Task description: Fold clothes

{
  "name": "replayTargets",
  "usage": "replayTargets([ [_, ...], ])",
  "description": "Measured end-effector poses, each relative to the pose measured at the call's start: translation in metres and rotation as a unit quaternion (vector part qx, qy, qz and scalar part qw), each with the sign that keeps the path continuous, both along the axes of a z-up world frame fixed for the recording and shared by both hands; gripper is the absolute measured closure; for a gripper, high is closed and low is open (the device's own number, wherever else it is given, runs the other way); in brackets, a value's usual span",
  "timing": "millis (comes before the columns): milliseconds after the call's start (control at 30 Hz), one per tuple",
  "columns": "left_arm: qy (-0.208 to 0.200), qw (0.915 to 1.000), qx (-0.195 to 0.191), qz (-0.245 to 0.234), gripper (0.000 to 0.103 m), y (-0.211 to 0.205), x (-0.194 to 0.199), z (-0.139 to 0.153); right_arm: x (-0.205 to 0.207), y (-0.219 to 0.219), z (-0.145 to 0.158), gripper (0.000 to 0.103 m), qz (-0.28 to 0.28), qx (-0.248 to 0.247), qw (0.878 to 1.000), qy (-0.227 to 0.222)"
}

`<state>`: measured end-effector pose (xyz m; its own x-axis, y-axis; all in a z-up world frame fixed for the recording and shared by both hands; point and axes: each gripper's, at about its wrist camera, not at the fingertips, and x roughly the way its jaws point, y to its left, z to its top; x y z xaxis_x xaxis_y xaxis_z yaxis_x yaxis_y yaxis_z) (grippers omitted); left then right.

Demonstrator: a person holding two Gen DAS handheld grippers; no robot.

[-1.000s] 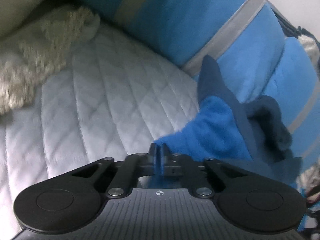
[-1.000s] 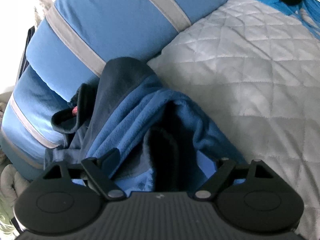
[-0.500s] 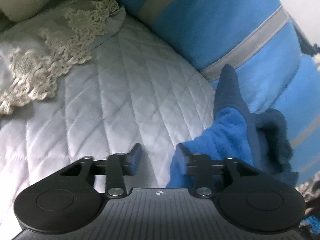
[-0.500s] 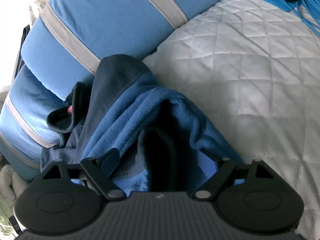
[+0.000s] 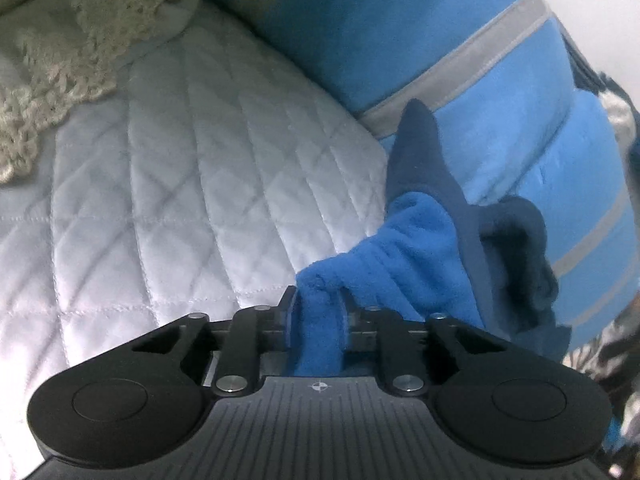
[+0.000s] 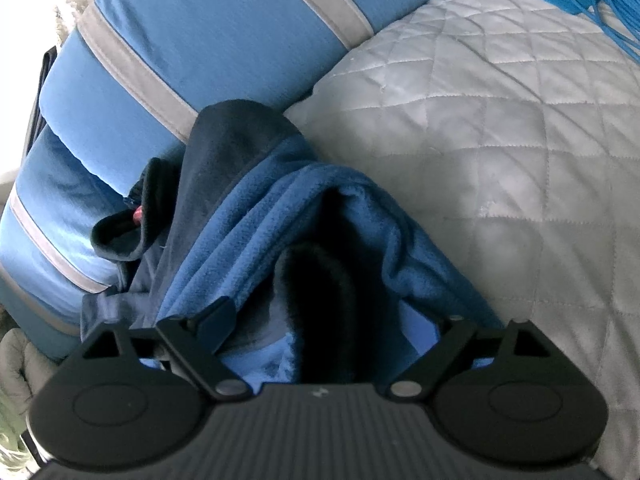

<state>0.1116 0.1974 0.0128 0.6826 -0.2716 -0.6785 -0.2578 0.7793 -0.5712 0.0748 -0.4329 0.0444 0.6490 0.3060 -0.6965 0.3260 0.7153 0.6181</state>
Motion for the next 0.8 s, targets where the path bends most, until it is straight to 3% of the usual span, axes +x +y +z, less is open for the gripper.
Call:
replayTargets([
  [167,-0.024,0.9985,0.049,0.006,0.091,-0.007,0.002,0.007,0.002,-0.001,0.000,0.009,0.003,-0.001,1.000,-0.002],
  [300,-0.014,0.9979,0.063,0.006,0.090,-0.008,0.006,0.004,0.001,-0.001,0.000,0.009,0.004,-0.002,1.000,-0.003],
  [467,0.007,0.9974,0.069,0.020,0.076,-0.004,0.001,0.013,-0.001,-0.003,0.003,0.009,-0.001,-0.003,1.000,-0.007],
  [533,-0.002,0.9942,0.098,0.045,0.068,-0.004,-0.009,0.023,-0.003,-0.004,0.004,0.009,-0.005,-0.002,1.000,-0.010],
  [633,-0.033,0.9892,0.125,0.068,0.066,-0.005,-0.025,0.041,-0.008,-0.007,0.010,0.009,-0.023,-0.012,0.999,-0.022],
  [800,-0.104,0.9843,0.130,0.058,0.054,-0.025,-0.054,0.075,-0.015,0.000,0.040,0.009,-0.036,-0.122,0.988,-0.085],
])
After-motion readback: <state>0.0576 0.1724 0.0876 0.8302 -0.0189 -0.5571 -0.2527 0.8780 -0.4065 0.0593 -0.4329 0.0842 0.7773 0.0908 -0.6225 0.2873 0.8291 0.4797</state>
